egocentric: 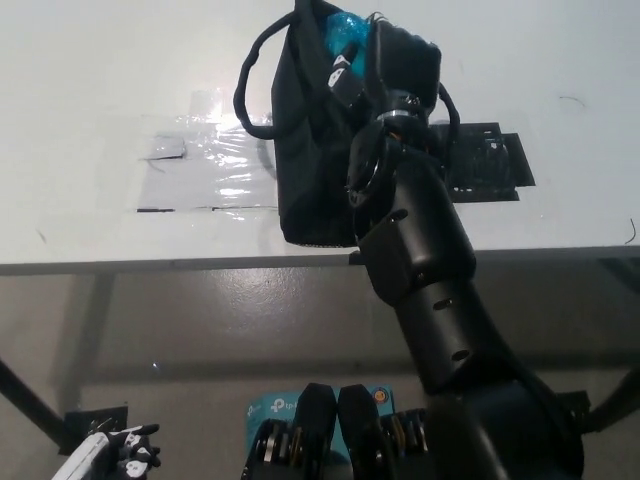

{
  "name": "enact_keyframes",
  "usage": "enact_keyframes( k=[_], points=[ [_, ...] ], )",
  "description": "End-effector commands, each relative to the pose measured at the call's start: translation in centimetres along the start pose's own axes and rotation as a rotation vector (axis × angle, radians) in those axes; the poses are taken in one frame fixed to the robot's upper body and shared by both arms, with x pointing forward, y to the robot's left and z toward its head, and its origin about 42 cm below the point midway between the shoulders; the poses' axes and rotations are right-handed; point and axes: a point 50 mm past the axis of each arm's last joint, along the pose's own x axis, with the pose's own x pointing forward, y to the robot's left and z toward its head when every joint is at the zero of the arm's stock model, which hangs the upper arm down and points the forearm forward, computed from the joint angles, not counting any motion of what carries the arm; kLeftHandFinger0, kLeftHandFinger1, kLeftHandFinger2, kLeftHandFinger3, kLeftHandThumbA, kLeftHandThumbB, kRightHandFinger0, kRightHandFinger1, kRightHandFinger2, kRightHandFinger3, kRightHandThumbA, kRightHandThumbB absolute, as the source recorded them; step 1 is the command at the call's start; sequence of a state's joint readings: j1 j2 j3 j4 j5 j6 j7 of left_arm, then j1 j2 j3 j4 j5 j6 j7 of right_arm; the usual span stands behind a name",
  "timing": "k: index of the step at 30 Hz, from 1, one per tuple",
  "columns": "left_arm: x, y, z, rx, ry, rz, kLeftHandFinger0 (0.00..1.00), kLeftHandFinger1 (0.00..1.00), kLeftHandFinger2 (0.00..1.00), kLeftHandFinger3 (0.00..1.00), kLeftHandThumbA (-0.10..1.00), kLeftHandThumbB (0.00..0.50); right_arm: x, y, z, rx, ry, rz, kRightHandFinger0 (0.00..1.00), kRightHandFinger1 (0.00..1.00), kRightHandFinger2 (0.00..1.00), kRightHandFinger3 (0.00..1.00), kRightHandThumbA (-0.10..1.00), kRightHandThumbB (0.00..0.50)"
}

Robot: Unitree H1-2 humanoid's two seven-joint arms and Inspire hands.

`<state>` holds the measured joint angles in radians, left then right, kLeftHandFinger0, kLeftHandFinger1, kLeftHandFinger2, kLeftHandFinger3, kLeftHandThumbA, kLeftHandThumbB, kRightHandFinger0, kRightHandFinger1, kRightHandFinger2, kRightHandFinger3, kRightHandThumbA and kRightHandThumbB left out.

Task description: The robot uses its right hand to pick up a stack of plates kept in the middle of the desk and put it inside a bag kept next to it

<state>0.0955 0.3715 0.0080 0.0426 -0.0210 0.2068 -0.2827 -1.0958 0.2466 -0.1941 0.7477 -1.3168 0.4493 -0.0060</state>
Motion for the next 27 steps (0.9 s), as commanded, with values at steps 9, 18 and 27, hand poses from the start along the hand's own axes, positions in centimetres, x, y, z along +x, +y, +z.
enact_keyframes(
  k=[9, 18, 27],
  points=[
    [-0.4, 0.3, 0.1, 0.007, -0.018, -0.002, 0.80, 0.79, 0.85, 0.93, -0.10, 0.173, 0.8, -1.1, 0.4, -0.116, 0.036, 0.128, 1.00, 1.00, 1.00, 1.00, 1.00, 0.500],
    [-0.5, 0.4, -0.2, 0.008, -0.007, -0.001, 0.82, 0.81, 0.88, 0.94, -0.10, 0.171, 1.0, -3.1, 1.3, -0.058, 0.025, 0.097, 1.00, 1.00, 1.00, 1.00, 1.00, 0.500],
    [-0.6, 0.4, -0.5, 0.032, -0.003, 0.000, 0.82, 0.80, 0.85, 0.90, -0.10, 0.191, 1.7, -7.4, 3.2, 0.000, -0.002, 0.033, 1.00, 1.00, 1.00, 1.00, 1.00, 0.500]
  ],
)
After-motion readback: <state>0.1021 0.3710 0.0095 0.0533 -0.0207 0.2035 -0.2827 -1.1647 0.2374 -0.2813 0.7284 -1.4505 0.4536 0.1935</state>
